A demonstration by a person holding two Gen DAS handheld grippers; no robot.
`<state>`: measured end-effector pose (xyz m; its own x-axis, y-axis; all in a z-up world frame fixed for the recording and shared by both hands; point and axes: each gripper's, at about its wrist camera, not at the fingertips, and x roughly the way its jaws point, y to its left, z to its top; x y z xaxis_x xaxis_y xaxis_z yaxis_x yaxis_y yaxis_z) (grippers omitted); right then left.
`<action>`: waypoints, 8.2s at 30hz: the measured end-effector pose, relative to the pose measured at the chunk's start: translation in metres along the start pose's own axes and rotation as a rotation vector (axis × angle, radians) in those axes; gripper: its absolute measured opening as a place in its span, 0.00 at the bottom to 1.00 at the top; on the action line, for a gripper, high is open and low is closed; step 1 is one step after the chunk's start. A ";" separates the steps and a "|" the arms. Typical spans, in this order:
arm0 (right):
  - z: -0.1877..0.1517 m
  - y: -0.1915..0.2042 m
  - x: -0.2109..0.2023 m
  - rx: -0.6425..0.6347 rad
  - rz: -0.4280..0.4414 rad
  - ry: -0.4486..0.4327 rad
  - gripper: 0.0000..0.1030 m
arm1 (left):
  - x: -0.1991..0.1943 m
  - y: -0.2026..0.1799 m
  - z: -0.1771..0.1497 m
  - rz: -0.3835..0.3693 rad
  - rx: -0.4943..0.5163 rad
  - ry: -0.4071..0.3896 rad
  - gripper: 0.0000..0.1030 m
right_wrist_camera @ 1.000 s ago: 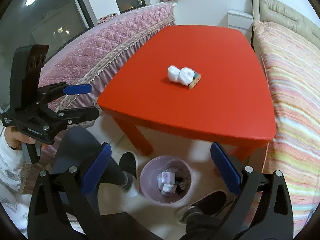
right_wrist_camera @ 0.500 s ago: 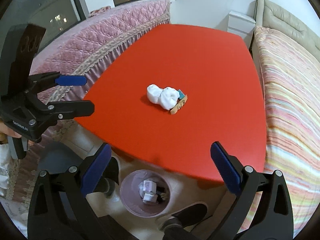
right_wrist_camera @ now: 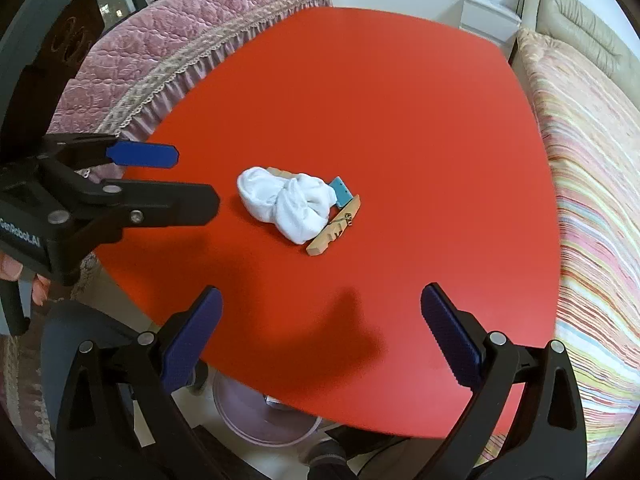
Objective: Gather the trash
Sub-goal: 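Move both tools back over the red table toward the white socks, then grasp the white socks with the left tool while the right tool grasps the wooden clothespin, then carry the white socks and clothespin over the trash bin with both tools, then open both tools to drop the socks and clothespin into the bin, then move both tools back over the table toward the wooden strip, then grasp the wooden strip with the left tool while the right tool pulls off the teal clip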
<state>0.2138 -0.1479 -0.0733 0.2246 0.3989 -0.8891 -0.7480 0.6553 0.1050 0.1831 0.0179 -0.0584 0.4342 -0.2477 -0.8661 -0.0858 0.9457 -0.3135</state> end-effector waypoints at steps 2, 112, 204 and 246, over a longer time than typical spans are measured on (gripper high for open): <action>0.001 0.000 0.005 0.000 -0.002 0.006 0.95 | 0.008 0.003 0.002 -0.008 -0.015 0.008 0.93; -0.166 0.078 -0.107 0.020 0.126 -0.112 0.06 | -0.079 -0.072 -0.186 0.056 0.366 -0.091 0.17; 0.046 -0.008 0.032 -0.741 0.267 -0.048 0.88 | 0.030 0.005 -0.003 -0.072 0.874 0.065 0.92; 0.059 -0.009 0.056 -0.783 0.296 -0.007 0.26 | 0.038 0.006 0.003 -0.058 0.879 0.060 0.12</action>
<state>0.2702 -0.0939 -0.0977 -0.0475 0.4902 -0.8703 -0.9938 -0.1109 -0.0082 0.2023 0.0144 -0.0920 0.3662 -0.2873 -0.8850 0.6661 0.7451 0.0338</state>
